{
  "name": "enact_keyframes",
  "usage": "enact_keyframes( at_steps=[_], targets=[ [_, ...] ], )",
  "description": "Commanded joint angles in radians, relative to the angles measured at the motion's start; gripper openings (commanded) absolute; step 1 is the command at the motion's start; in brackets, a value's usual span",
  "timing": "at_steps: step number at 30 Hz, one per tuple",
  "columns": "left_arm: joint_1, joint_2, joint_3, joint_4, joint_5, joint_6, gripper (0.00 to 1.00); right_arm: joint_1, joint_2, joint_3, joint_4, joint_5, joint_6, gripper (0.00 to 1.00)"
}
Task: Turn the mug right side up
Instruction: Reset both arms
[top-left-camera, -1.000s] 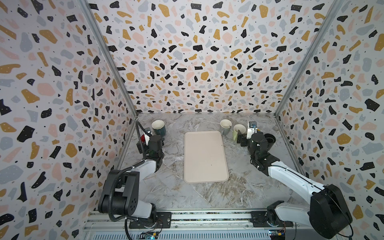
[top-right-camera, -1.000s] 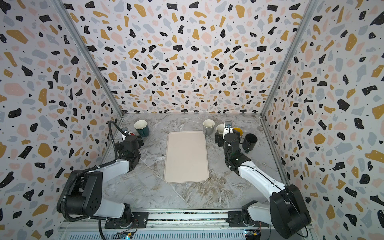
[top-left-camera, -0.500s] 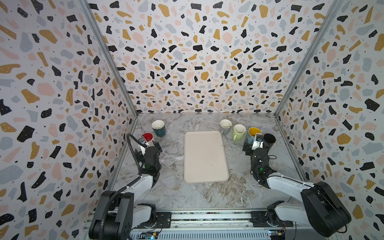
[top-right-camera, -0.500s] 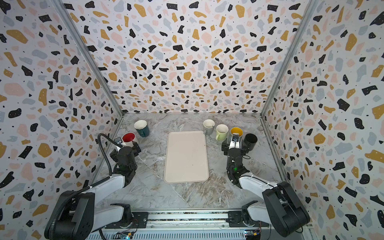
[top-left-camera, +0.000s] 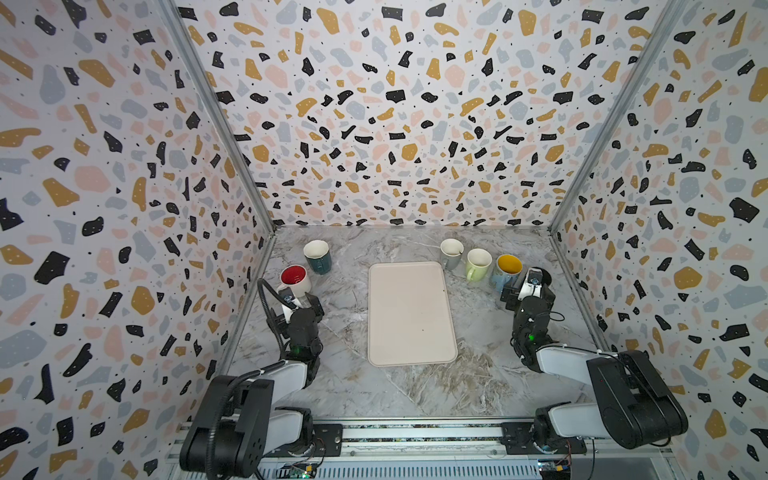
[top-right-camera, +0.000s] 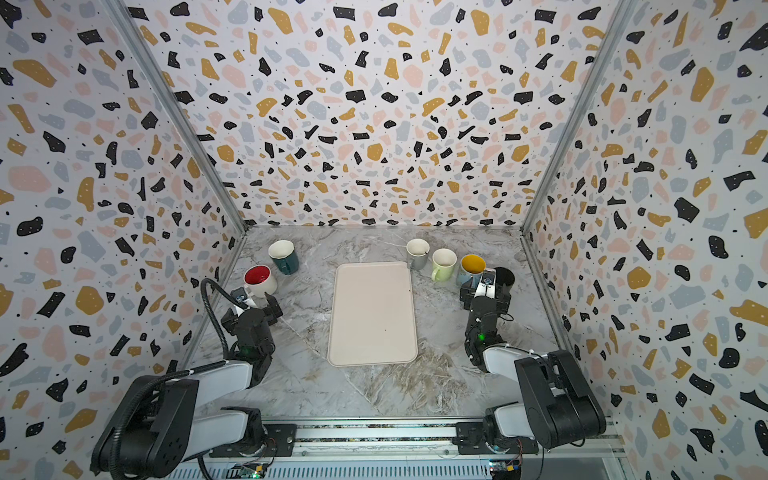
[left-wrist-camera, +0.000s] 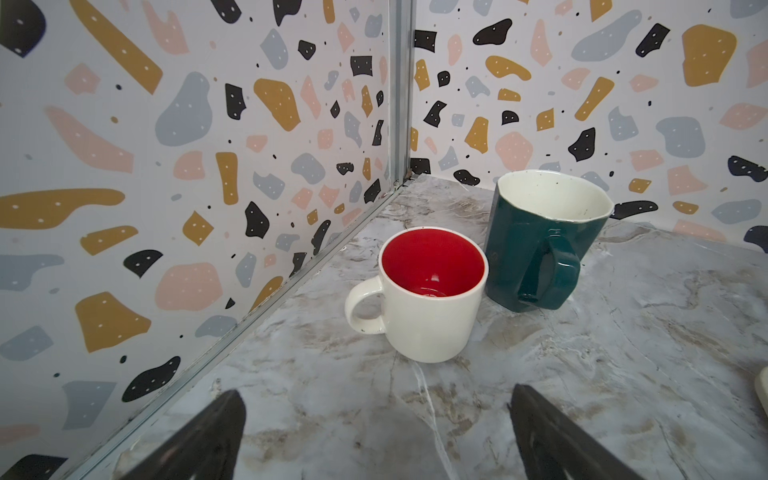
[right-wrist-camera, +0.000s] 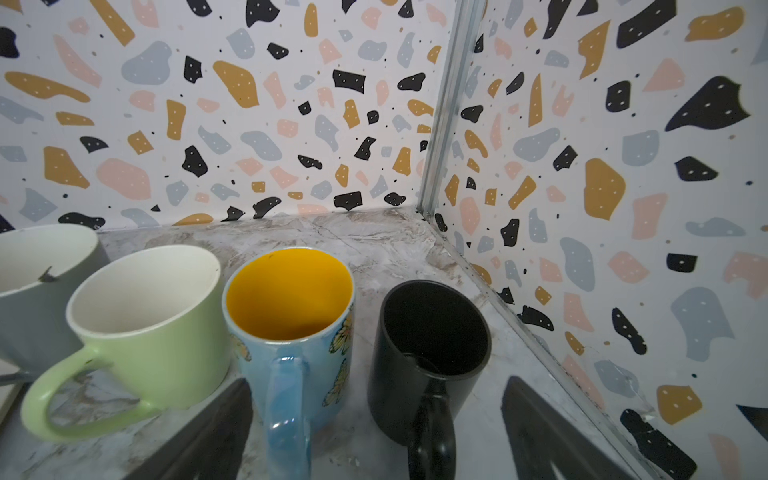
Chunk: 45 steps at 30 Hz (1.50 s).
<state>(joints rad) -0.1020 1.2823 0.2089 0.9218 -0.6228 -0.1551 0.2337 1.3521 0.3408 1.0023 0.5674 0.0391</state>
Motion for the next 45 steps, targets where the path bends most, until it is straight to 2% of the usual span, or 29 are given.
enact_keyframes(
  at_steps=[1, 4, 8, 13, 18, 22, 25, 27, 28, 30, 31, 33, 35, 38, 45],
  targets=[
    [-0.004, 0.039, 0.0, 0.145, 0.021, 0.044, 1.0, -0.016, -0.055, -0.025, 0.007, -0.025, 0.005, 0.95],
    [-0.004, 0.08, 0.009, 0.168, 0.023, 0.048, 1.0, -0.033, -0.054, -0.047, 0.029, -0.027, 0.002, 0.95],
    [-0.004, 0.084, 0.021, 0.145, 0.023, 0.05, 1.0, -0.073, -0.025, -0.022, -0.055, -0.037, 0.056, 0.95],
    [-0.008, 0.091, 0.034, 0.124, 0.014, 0.048, 1.0, -0.105, 0.079, -0.073, 0.093, -0.088, 0.071, 0.95],
    [-0.015, 0.092, 0.038, 0.122, 0.002, 0.051, 1.0, -0.112, 0.123, -0.006, 0.009, -0.122, 0.069, 0.95],
    [-0.023, 0.086, 0.017, 0.153, -0.016, 0.052, 1.0, -0.116, 0.115, -0.025, 0.036, -0.161, 0.059, 0.97],
    [-0.025, 0.083, -0.024, 0.223, 0.01, 0.061, 1.0, -0.117, 0.102, -0.071, 0.111, -0.226, 0.029, 0.99],
    [-0.026, 0.143, -0.08, 0.411, 0.013, 0.078, 1.0, -0.122, 0.097, -0.081, 0.127, -0.25, 0.027, 0.99],
    [-0.027, 0.161, -0.09, 0.442, 0.011, 0.089, 1.0, -0.125, 0.095, -0.096, 0.149, -0.269, 0.023, 0.99],
    [-0.027, 0.118, -0.061, 0.304, 0.015, 0.071, 1.0, -0.125, 0.088, -0.146, 0.231, -0.331, 0.003, 0.99],
    [-0.027, 0.107, -0.06, 0.301, 0.015, 0.066, 1.0, -0.128, 0.105, -0.184, 0.297, -0.376, -0.011, 0.99],
    [-0.027, 0.135, -0.07, 0.358, 0.009, 0.076, 1.0, -0.119, 0.183, -0.247, 0.552, -0.375, -0.047, 0.99],
    [-0.027, 0.112, -0.059, 0.303, 0.012, 0.068, 1.0, -0.124, 0.147, -0.227, 0.452, -0.382, -0.03, 0.99],
    [-0.027, 0.117, -0.067, 0.326, 0.011, 0.071, 1.0, -0.13, 0.161, -0.16, 0.348, -0.386, -0.023, 0.99],
    [-0.028, 0.115, -0.065, 0.321, 0.011, 0.071, 1.0, -0.132, 0.16, -0.166, 0.355, -0.389, -0.022, 0.99]
  ],
)
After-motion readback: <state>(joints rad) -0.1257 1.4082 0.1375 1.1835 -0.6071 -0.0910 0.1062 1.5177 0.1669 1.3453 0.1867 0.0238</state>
